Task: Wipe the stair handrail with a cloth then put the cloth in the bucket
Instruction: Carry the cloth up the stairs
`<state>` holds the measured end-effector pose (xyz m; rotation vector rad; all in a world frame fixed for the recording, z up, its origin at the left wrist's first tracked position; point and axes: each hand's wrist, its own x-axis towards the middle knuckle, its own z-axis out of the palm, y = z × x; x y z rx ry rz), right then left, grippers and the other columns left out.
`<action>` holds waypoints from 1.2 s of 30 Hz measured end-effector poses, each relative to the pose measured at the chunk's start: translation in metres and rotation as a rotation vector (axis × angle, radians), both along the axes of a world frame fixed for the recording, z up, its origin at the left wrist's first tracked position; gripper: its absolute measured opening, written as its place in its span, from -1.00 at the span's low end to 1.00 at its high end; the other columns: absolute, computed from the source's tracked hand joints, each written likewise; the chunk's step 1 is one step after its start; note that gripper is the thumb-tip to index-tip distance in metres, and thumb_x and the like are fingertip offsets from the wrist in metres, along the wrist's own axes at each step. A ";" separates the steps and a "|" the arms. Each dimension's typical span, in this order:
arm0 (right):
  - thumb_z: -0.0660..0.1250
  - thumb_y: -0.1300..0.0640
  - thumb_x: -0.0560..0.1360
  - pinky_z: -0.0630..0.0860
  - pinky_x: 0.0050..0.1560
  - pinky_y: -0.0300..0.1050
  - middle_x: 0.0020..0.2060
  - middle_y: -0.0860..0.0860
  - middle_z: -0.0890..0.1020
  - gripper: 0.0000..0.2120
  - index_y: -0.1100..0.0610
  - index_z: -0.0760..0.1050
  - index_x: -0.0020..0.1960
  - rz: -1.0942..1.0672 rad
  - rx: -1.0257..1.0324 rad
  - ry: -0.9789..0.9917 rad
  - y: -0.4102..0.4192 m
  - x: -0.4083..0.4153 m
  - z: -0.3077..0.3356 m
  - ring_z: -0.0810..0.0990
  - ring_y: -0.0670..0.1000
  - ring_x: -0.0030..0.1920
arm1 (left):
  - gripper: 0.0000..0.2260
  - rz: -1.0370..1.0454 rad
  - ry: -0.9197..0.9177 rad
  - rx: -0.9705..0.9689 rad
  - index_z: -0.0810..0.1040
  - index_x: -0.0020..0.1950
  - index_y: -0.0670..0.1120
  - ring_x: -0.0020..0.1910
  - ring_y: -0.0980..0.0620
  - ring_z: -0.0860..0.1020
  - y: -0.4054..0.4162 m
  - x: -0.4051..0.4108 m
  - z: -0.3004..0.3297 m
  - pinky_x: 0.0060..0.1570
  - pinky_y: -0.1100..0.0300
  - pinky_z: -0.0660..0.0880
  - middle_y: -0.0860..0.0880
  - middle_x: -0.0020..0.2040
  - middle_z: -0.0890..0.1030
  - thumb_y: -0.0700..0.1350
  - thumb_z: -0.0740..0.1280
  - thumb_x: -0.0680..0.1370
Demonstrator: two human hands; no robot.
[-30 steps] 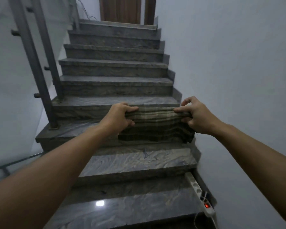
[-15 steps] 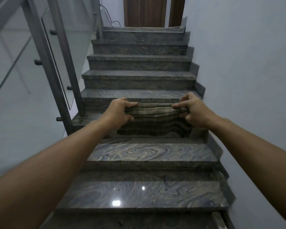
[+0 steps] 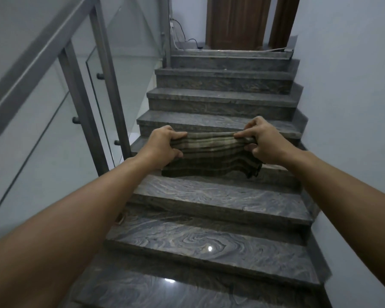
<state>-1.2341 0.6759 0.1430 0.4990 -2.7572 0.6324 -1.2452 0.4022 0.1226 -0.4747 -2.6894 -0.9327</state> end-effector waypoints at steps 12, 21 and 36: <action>0.38 0.34 0.43 0.35 0.19 -0.20 0.14 0.03 0.36 -0.63 0.11 0.56 0.21 0.004 0.028 0.054 -0.040 -0.172 0.106 0.39 0.02 0.14 | -0.47 0.047 0.048 -0.031 0.48 0.37 -0.05 0.14 -0.01 0.45 -0.041 -0.161 0.111 0.20 0.17 0.41 0.00 0.13 0.49 -0.22 0.48 0.41; 0.37 0.34 0.44 0.43 0.22 -0.11 0.13 0.02 0.37 -0.62 0.12 0.55 0.23 0.004 0.024 0.025 -0.021 -0.272 0.192 0.41 0.04 0.15 | -0.48 0.036 0.060 -0.077 0.48 0.36 -0.08 0.09 0.00 0.44 -0.022 -0.269 0.201 0.14 0.23 0.39 -0.02 0.10 0.48 -0.23 0.48 0.42; 0.37 0.36 0.43 0.39 0.13 -0.18 0.11 0.00 0.36 -0.61 0.12 0.56 0.22 0.108 0.015 0.051 0.001 -0.457 0.332 0.40 0.02 0.14 | -0.49 0.172 0.070 -0.094 0.49 0.35 -0.09 0.10 -0.01 0.45 0.007 -0.411 0.350 0.13 0.18 0.42 -0.01 0.10 0.46 -0.24 0.48 0.42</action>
